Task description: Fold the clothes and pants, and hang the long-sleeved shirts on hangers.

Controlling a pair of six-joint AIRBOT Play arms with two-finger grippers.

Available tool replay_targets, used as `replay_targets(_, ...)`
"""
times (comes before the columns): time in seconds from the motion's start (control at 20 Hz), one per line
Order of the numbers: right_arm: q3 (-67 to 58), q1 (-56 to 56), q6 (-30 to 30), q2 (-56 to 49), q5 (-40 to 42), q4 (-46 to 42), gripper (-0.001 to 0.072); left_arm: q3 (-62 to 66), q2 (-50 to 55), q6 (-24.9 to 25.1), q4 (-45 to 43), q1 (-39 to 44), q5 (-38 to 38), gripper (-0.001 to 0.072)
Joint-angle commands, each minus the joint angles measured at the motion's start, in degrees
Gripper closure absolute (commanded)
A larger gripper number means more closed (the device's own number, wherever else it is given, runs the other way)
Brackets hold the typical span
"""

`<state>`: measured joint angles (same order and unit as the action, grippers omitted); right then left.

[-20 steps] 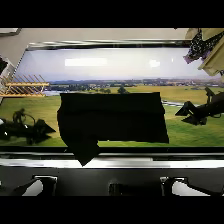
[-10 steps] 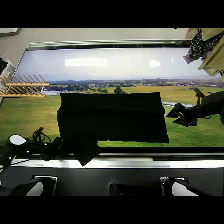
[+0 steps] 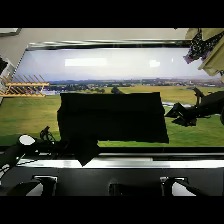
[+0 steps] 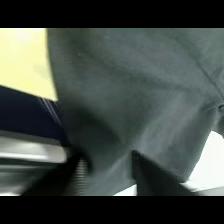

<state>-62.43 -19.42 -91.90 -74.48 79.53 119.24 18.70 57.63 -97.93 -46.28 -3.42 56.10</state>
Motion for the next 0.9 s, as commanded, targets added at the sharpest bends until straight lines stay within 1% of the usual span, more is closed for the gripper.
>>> replay_targets(0.0, 0.0, 0.0, -3.5, 0.7, 2.1, 0.0, 0.0228, 0.0, 1.8, 0.0, 1.3, 1.7, -2.1, 0.0687)
replay_targets(0.05, 0.0, -0.3, -5.8, 1.5, 2.6, -0.3, 0.0227, 0.0, 1.7, -0.1, 1.3, 1.7, -2.1, 0.0690)
replay_targets(0.2, 0.0, -5.1, -6.5, 4.0, 0.5, -0.6, 0.0227, 0.1, 1.7, 0.0, 1.3, 1.7, -1.6, 0.0690)
replay_targets(0.3, 0.4, -10.2, -6.2, 3.5, 0.4, 0.4, 0.0227, 0.1, 1.7, 0.0, 1.3, 1.7, -1.4, 0.0690)
replay_targets(0.4, 1.8, -12.7, -6.5, 1.7, 0.6, 1.6, 0.0226, 0.1, 1.7, 0.4, 1.3, 1.7, -1.3, 0.0690)
replay_targets(0.6, 7.4, -12.6, -9.4, -3.6, -0.4, 1.0, 0.0220, 0.1, 1.7, 0.4, 1.3, 1.7, -1.0, 0.0690)
replay_targets(0.85, 10.9, -12.6, -10.0, -8.0, -1.8, 0.6, 0.0229, 0.1, 1.7, 0.3, 1.3, 1.7, -0.1, 0.0690)
